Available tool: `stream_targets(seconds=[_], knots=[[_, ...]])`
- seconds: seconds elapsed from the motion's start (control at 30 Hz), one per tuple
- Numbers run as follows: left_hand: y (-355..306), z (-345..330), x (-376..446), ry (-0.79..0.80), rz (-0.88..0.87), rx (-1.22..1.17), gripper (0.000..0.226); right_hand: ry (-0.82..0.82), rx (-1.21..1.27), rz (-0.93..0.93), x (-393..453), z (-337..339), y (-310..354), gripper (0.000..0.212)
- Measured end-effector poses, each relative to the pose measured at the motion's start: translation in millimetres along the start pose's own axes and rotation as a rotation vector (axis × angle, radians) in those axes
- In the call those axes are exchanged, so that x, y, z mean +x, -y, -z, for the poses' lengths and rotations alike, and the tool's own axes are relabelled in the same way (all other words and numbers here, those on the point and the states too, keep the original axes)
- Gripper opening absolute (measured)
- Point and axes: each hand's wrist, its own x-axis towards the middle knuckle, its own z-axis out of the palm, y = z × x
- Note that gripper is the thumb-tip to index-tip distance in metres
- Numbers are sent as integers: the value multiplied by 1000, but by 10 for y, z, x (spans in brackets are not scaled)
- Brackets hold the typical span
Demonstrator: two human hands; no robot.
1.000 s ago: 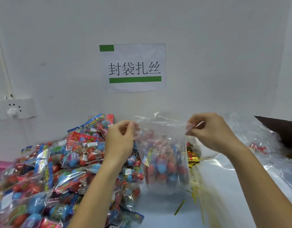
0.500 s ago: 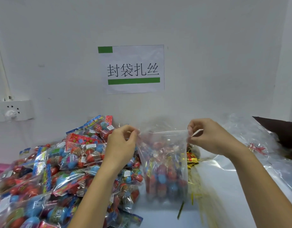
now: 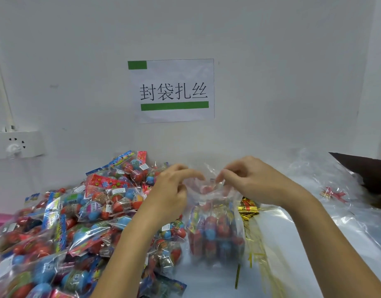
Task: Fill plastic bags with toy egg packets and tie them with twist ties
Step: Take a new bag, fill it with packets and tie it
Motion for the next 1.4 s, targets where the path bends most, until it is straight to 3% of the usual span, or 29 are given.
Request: stream_targets(seconds=[0.13,0.3,0.4,0.53,0.63,0.73,0.83,1.0,1.23,1.33,1.4], knots=[[-73,19,-4,75,47,97,39,70,-108,-63,-9,-21,68,59],[-257,75,-6,-75,31,17,43,60,-304,-190,-33,-36,111,48],[-307,78,-13,-193,3,29,42,-105,-464,-213,-30,-23,138,31],[-329,52,-17,-170,19,-15,43,-201,-404,-130,-16,-62,173,34],[-326,18,8,-121,12,-5,53,-96,-234,-43,42,-145,193,37],[-341,5,21,-105,-5,14,49,17,-174,23,85,-230,200,40],[-369,11,15,-110,-8,30,48,113,-236,-36,87,-309,187,41],[-394,-29,16,-60,-11,21,53,256,-360,-146,92,-397,160,24],[-369,-24,19,1,-17,42,52,365,-323,-87,110,-554,167,36],[-336,5,0,86,1,23,47,457,-353,-167,121,-627,148,19],[-327,15,-2,140,5,23,45,515,-385,-204,119,-666,150,41]])
